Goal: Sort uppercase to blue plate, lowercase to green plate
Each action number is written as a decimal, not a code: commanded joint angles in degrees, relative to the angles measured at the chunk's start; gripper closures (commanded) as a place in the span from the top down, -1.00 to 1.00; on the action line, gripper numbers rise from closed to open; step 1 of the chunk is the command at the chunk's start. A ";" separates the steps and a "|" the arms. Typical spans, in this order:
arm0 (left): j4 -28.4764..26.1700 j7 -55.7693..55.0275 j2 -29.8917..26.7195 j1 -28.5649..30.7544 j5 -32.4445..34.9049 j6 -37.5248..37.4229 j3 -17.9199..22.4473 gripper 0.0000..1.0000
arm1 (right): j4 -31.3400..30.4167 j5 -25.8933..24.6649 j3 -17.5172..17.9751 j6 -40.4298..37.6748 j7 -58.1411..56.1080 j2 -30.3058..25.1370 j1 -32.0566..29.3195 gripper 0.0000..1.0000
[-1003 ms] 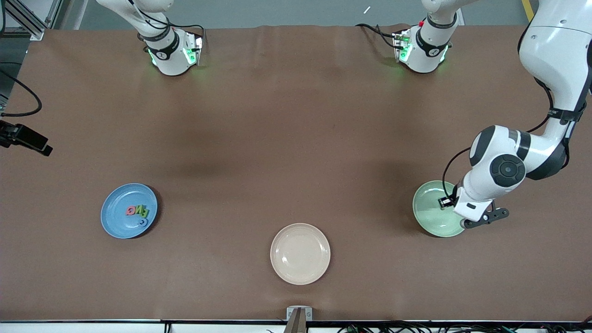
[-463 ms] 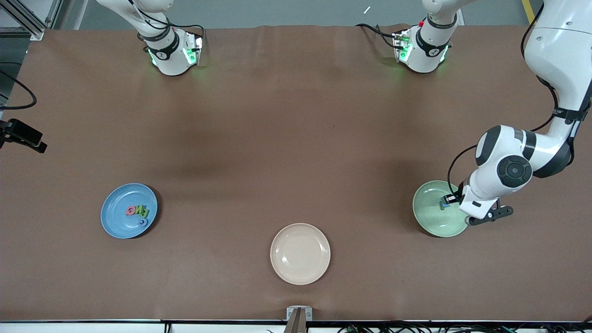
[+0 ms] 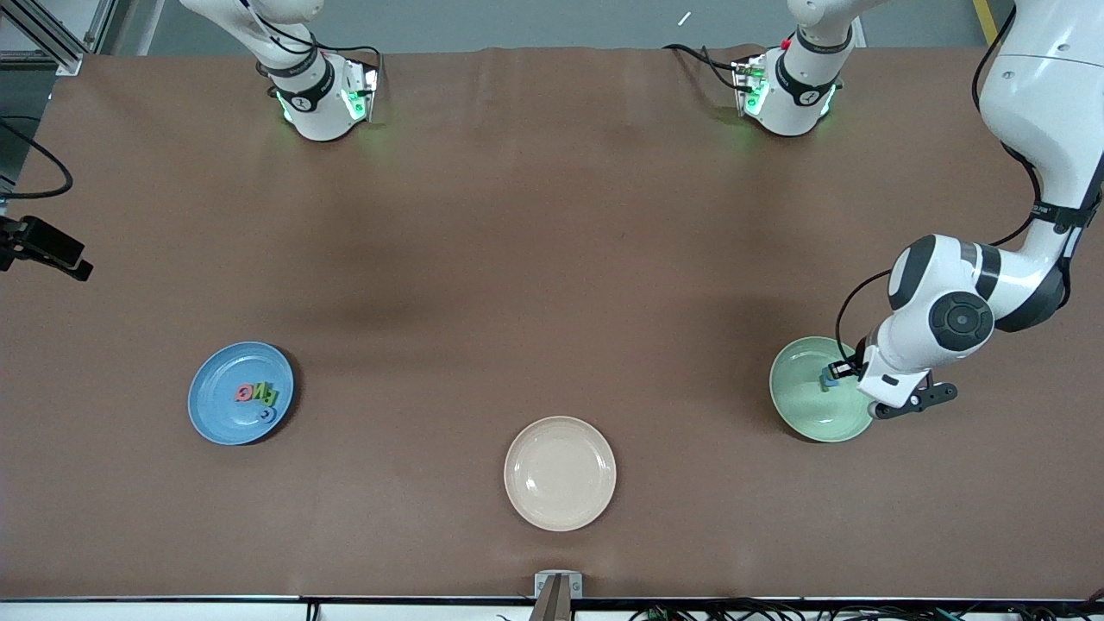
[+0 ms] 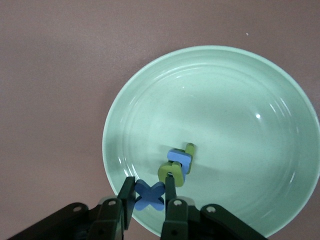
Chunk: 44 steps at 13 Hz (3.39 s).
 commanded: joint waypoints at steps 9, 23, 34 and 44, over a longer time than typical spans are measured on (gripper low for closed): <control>0.25 0.94 1.17 -0.32 -0.19 -0.21 -0.67 0.17 | -1.61 1.02 0.23 -0.81 -3.82 -2.00 0.64 1.00; 20.62 0.76 -3.22 0.56 -0.37 -22.32 -10.50 1.00 | -1.70 1.02 -0.30 -0.89 2.86 -1.74 0.20 1.00; 24.95 18.92 -20.60 -11.44 -19.30 -31.66 5.86 1.00 | -1.26 1.02 -0.03 -0.63 3.21 -1.74 0.56 1.00; 10.11 29.76 -39.42 -23.79 -29.90 -38.70 25.26 1.00 | -1.26 0.85 0.23 -0.37 3.30 -1.92 1.43 1.00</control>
